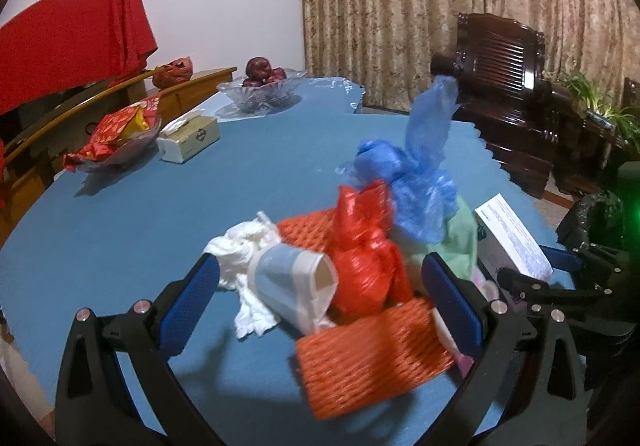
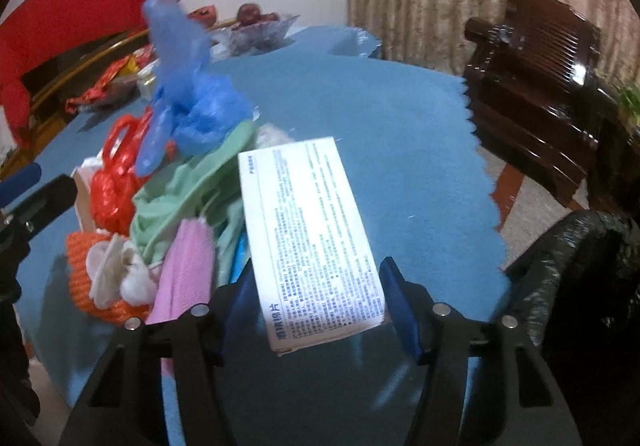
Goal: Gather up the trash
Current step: 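Grasp the blue plastic bag with the left tool while the right tool grasps the white box, then carry the blue bag and white box over the black trash bin with both tools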
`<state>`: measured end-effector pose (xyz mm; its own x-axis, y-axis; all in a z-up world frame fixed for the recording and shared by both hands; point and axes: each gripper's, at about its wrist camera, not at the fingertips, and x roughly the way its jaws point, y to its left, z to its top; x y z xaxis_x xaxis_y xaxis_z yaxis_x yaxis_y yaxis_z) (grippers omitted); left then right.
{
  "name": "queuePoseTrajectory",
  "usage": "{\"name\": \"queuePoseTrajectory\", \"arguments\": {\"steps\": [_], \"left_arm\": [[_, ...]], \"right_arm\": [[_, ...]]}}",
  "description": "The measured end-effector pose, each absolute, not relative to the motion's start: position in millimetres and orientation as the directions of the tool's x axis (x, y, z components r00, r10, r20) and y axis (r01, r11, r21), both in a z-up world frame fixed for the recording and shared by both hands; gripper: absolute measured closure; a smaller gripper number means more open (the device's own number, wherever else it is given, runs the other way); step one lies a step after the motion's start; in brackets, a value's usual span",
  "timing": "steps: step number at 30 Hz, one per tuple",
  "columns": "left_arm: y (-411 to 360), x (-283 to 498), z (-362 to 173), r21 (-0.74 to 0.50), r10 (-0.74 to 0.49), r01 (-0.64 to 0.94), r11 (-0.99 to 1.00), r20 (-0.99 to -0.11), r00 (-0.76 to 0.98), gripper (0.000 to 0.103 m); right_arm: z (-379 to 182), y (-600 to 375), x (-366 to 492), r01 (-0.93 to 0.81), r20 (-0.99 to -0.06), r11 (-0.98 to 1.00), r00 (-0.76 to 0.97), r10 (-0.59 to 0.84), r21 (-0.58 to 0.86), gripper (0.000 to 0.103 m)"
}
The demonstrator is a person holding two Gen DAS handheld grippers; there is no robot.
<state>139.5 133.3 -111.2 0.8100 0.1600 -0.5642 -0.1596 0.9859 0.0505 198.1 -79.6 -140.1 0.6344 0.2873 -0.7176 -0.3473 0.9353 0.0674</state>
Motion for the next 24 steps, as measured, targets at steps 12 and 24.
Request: {"name": "queuePoseTrajectory", "arguments": {"steps": [12, 24], "left_arm": [[94.3, 187.3, -95.1, 0.036, 0.083, -0.075, 0.997, -0.534, 0.842, 0.022], [83.8, 232.1, -106.4, 0.059, 0.077, -0.053, 0.997, -0.562, 0.823, 0.073]], "right_arm": [[-114.7, -108.4, 226.6, -0.270, -0.681, 0.959, 0.686, 0.255, 0.087, 0.046], [-116.2, -116.4, 238.1, -0.258, -0.672, 0.961, 0.694, 0.258, 0.102, 0.046]]}}
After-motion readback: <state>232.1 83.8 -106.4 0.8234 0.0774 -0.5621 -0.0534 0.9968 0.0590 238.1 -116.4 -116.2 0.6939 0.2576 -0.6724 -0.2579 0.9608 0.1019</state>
